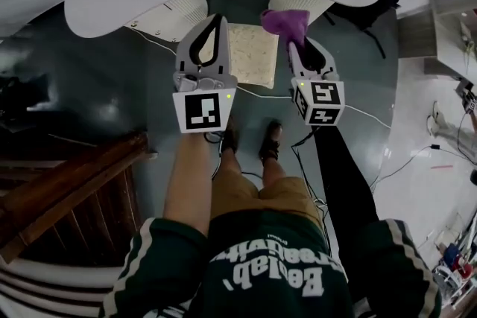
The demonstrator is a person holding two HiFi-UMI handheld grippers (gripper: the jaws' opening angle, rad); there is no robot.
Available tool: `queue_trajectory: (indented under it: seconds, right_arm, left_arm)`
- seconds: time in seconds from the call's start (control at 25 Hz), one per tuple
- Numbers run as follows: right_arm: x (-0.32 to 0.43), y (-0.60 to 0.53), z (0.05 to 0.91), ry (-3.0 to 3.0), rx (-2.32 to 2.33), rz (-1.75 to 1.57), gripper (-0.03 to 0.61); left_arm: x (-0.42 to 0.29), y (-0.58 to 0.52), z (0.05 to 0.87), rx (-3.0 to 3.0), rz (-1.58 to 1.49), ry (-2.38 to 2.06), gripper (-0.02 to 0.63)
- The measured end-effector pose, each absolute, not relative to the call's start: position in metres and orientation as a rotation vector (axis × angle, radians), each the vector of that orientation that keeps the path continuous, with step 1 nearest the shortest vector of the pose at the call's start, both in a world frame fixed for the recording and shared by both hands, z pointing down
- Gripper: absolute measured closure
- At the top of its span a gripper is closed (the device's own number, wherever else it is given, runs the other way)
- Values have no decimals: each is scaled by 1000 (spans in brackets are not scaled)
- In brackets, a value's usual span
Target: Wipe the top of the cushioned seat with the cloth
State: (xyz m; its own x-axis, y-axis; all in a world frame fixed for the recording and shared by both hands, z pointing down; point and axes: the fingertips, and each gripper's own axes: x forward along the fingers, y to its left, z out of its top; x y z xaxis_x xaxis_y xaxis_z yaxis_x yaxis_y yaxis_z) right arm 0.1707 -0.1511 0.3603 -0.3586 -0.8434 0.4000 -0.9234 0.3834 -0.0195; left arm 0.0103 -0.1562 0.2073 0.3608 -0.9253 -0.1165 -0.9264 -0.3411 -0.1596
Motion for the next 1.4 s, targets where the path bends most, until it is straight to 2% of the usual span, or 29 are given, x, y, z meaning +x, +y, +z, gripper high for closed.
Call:
queue_trajectory:
  seconds: [0.28,0.56,1.4]
  right_arm:
    - [176,-148,214,-2483,1611,117,474]
    - [183,-115,118,-2590,1648,-11,474]
    - [192,-86,65,-2647,1647,-201,473]
  left_arm:
    - [22,-138,118,-2332,63,1710,600]
    - [26,-96,58,-2299,109,1744,600]
    - [15,-55,4,-2140,88,1704,600]
